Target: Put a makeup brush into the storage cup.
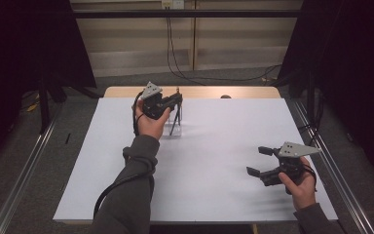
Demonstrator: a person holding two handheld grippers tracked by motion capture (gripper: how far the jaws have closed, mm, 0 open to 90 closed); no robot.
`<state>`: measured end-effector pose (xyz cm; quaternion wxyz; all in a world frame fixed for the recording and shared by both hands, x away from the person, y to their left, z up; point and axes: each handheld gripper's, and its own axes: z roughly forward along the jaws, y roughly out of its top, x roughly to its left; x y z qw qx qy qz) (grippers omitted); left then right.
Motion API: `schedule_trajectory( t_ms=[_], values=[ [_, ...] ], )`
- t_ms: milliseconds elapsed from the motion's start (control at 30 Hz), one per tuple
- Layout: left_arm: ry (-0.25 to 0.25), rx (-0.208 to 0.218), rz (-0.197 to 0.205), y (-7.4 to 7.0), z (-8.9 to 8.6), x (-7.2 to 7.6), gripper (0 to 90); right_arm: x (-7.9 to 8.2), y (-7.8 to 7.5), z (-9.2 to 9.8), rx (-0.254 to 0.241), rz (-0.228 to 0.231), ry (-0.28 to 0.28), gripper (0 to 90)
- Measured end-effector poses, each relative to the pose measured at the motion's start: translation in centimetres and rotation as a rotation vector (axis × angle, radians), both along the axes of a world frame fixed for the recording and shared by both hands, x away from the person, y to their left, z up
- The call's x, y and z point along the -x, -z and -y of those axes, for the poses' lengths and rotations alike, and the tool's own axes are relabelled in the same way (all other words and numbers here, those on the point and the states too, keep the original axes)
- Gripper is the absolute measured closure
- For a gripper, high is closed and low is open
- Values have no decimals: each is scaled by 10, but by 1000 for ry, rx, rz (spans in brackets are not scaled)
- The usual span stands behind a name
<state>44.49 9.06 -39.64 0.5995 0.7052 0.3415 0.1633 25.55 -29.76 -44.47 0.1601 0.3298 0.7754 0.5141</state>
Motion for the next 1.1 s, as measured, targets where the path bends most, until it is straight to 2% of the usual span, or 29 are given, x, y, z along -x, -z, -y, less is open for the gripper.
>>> schedule_trajectory(
  t_ms=[100,200,233,300,733,767,933,1033,1067,1100],
  values=[
    [-13,-5,4,1,1,1,832,0,0,0,0,0,-1,77],
    [-2,1,0,3,0,1,832,0,-1,0,0,3,-1,78],
    [-15,-6,-1,3,1,1,832,0,-1,0,-2,3,-4,78],
    [-7,5,-1,5,1,1,832,0,-1,0,0,4,-1,78],
    [-4,-9,-6,7,-1,3,830,0,-2,-1,0,5,-7,78],
    [-19,-12,-3,8,0,4,829,0,-2,-1,-1,5,-7,77],
    [-9,-8,-8,10,0,4,825,0,-2,-1,2,8,-9,78],
    [-14,-12,-13,10,0,3,800,0,-2,-1,1,9,-6,78],
    [0,-1,-18,11,0,3,770,0,-2,-1,1,9,-7,77],
    [1,-12,-13,11,0,3,741,0,-2,-1,1,7,-10,77]
  ],
)
